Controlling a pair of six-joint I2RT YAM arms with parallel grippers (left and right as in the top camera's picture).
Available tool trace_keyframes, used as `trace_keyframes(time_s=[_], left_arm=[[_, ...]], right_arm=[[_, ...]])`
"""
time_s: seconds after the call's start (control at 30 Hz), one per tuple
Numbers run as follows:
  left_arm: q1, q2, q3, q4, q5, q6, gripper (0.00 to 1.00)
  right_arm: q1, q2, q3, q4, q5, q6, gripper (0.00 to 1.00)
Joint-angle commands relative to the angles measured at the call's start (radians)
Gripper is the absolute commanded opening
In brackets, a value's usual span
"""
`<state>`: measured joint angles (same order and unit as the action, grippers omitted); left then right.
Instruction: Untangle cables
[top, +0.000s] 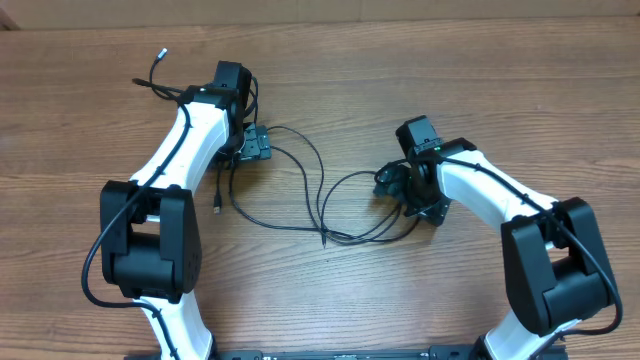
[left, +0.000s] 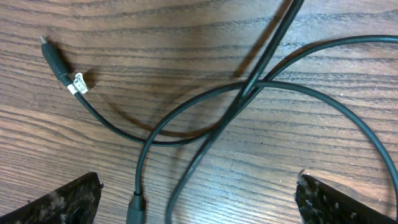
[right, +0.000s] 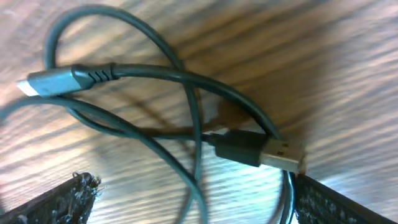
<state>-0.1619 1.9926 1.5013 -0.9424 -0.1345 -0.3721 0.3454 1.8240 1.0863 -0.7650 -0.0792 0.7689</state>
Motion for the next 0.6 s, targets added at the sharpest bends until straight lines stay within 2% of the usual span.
trace_keyframes(time_s=[0.0, 0.17, 0.3, 0.37, 0.43, 0.57], left_arm=[[-0.003, -0.020, 0.017, 0.008, 0.055, -0.020, 0.99], [-0.003, -0.020, 0.017, 0.013, 0.082, -0.009, 1.00], [-0.003, -0.020, 0.017, 0.013, 0.082, -0.009, 1.00], [-0.003, -0.020, 0.017, 0.013, 0.082, -0.009, 1.00], [-0.003, -0.020, 0.017, 0.017, 0.083, -0.009, 1.00], [-0.003, -0.020, 0.017, 0.017, 0.083, -0.009, 1.00]], right_arm=[[0.026, 0.019, -0.027, 0.097, -0.059, 0.070, 1.00], [0.092, 0.021, -0.027, 0.325, -0.042, 0.089, 1.00], [0.132, 0.021, -0.027, 0.398, 0.037, 0.088, 1.00], [0.132, 0.020, -0.025, 0.399, 0.032, 0.087, 1.00], [0.122, 0.014, -0.018, 0.377, 0.000, 0.027, 1.00], [0.041, -0.042, 0.045, 0.207, -0.064, -0.015, 1.00]])
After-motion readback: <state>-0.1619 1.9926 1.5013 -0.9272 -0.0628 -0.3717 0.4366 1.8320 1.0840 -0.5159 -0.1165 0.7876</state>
